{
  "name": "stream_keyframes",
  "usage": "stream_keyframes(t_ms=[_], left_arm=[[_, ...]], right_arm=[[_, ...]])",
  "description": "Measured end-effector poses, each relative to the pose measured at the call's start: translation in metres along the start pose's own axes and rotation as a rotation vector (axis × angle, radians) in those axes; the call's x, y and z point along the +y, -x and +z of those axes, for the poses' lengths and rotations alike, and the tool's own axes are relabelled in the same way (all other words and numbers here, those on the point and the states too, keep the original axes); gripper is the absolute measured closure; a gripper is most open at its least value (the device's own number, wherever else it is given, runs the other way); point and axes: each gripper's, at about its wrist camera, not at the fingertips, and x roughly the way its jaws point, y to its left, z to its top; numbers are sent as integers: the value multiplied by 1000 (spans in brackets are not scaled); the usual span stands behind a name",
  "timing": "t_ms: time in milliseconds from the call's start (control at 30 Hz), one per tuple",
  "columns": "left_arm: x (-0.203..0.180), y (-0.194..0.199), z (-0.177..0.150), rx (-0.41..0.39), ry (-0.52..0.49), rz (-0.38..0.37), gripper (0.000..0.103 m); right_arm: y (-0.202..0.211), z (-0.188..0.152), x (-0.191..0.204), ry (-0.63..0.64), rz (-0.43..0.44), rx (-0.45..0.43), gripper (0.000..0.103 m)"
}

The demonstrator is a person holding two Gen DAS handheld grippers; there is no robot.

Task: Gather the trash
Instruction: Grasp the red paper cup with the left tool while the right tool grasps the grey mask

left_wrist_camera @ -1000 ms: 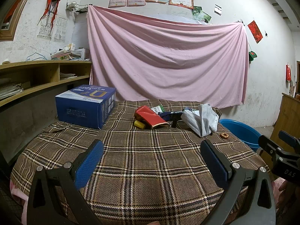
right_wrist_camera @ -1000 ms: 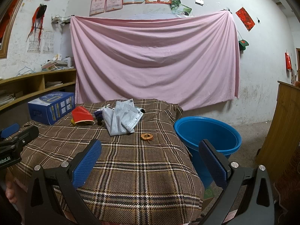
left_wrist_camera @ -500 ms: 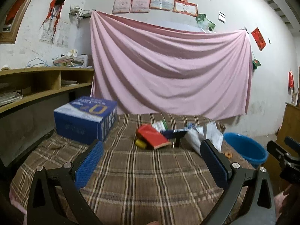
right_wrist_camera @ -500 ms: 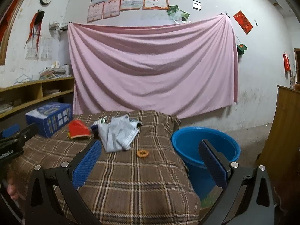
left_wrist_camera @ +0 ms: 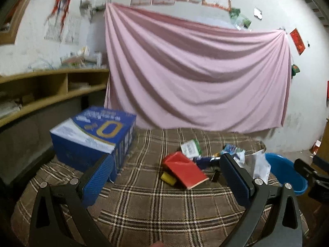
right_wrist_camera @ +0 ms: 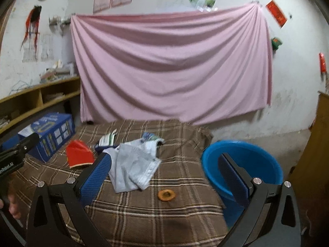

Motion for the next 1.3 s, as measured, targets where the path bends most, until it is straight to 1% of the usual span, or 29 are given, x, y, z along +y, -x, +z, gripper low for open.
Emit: stream_keyframes(t_ms=[133,200,233,267,300,367,400,433,467,567,700,800,833,867,900,967,1000,1067,1100,1200,1267,1300], left_arm=[[8,-19,-4,91,42,-34,3],[8,-29,-6,144,46,-47,6],[8,-35,-7,170,46,-57,14],[7,-41,-9,198,44,-71,24],[6,-48,-11,229,44,-86,29],[5,-58,-15,280,52,-114,45],[5,-63,-16,307,64,-134,48],[5,-68,-18,331,78,-154,53],[4,-73,-19,349,88,-164,56],[5,-83,-19,403,128,-179,63],[6,-91,-18,444,174,-195,66],[5,-100,-14,480,195,-206,76],[5,-103,-14,490,205,-210,79],[3,-105,-15,496,215,-213,84],[3,-108,-15,503,224,-218,87],[3,-113,-15,511,249,-227,90],[3,-113,-15,510,262,-228,91],[2,-114,-14,502,266,-235,93],[1,-112,-13,493,262,-238,93],[-1,-104,-10,468,240,-253,95],[-4,-99,-8,448,219,-260,95],[-6,-96,-8,435,207,-258,96]], right_arm=[[-28,1,12,39,16,104,0],[-38,0,17,54,34,145,0],[-42,0,19,57,44,162,0],[-48,0,20,61,52,187,0],[-53,0,22,63,55,208,0],[-63,-1,23,57,69,255,3],[-69,-2,23,51,75,280,4],[-73,-4,24,47,80,305,7],[-77,-5,24,44,88,326,10],[-88,-8,27,36,123,385,10],[-98,-10,32,47,144,430,10],[-103,-11,36,55,151,452,11],[-106,-12,37,61,152,462,15],[-109,-12,40,69,151,472,22],[-111,-13,42,77,148,484,25],[-114,-15,45,91,145,501,33],[-114,-15,46,96,143,499,35],[-111,-15,46,97,141,492,44],[-110,-15,45,92,143,490,45],[-106,-15,41,74,148,480,53],[-102,-16,39,62,153,475,62],[-98,-16,36,50,159,466,63]])
